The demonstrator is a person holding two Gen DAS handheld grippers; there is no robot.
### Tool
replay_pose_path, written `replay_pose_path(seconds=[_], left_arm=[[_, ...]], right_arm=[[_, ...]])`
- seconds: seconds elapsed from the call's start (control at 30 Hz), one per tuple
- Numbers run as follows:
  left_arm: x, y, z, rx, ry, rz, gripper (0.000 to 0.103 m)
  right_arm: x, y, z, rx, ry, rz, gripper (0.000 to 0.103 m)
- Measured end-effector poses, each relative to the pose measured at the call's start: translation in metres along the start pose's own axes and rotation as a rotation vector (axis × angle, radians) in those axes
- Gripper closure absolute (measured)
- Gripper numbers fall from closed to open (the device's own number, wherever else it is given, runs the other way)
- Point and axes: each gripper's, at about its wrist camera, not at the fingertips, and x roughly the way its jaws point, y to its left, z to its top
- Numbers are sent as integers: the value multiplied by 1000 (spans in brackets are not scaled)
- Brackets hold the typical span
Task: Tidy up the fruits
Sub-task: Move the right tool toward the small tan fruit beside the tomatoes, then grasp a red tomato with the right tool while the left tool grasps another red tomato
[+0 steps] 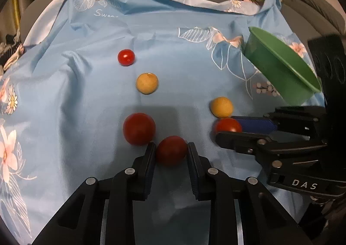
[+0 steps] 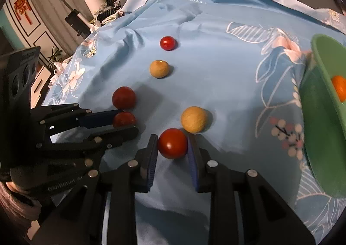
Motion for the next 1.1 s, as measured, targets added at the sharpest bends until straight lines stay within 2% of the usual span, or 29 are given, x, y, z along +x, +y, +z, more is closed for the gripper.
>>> replay_pose_path(seconds=[0.33, 0.63, 0.9, 1.1], left_arm=[[-28, -6, -4, 1, -60, -35, 76], [7, -14, 5, 43, 22, 12, 75], [11, -17, 7, 63, -1, 37, 79], [-3, -15, 2, 32, -24, -8, 79]], right_arm=[[-27, -7, -15, 30, -34, 17, 76], [-37, -13, -20, 52, -54, 11, 76], [-36, -16, -19, 67, -66, 20, 76], [-40, -21, -21, 92, -73, 16, 75]])
